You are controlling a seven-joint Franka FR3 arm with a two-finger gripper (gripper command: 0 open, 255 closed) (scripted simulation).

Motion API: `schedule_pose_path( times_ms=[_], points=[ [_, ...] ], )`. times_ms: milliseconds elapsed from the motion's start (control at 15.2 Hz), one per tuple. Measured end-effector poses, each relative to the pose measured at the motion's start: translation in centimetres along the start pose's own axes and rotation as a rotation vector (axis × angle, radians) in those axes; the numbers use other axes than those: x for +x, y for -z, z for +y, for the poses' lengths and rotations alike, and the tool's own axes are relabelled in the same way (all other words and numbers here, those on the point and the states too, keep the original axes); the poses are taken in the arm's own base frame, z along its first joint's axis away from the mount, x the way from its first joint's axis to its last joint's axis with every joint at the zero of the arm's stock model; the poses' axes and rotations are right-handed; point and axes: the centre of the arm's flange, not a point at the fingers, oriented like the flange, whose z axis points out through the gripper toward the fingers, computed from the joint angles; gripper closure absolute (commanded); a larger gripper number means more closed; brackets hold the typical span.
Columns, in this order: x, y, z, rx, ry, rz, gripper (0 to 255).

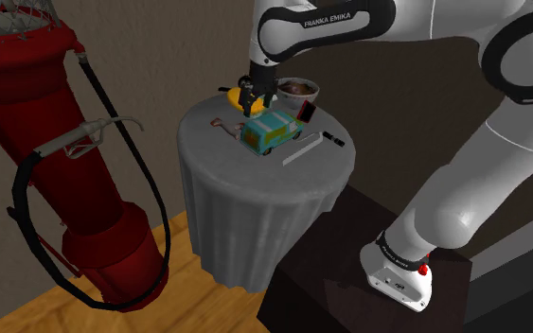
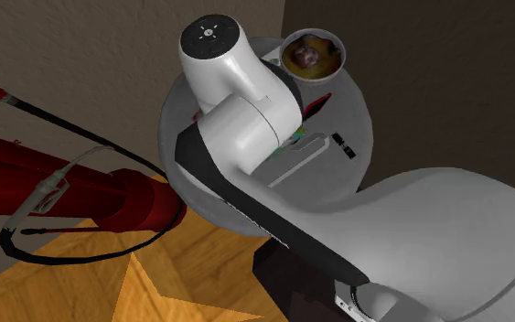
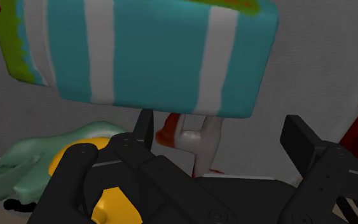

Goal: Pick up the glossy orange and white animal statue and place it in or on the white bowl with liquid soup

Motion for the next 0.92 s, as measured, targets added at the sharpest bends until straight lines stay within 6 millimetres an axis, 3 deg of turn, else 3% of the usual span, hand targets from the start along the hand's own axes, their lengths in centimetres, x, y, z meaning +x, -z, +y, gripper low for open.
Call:
schedule_pose_path(
  times_ms=[726,924],
  points=[
    [12.5,-7.2,-1.3,0.002,0.004,0.005,0],
    [13.3,-8.9,-1.3,0.002,0.004,0.004,0]
  ],
)
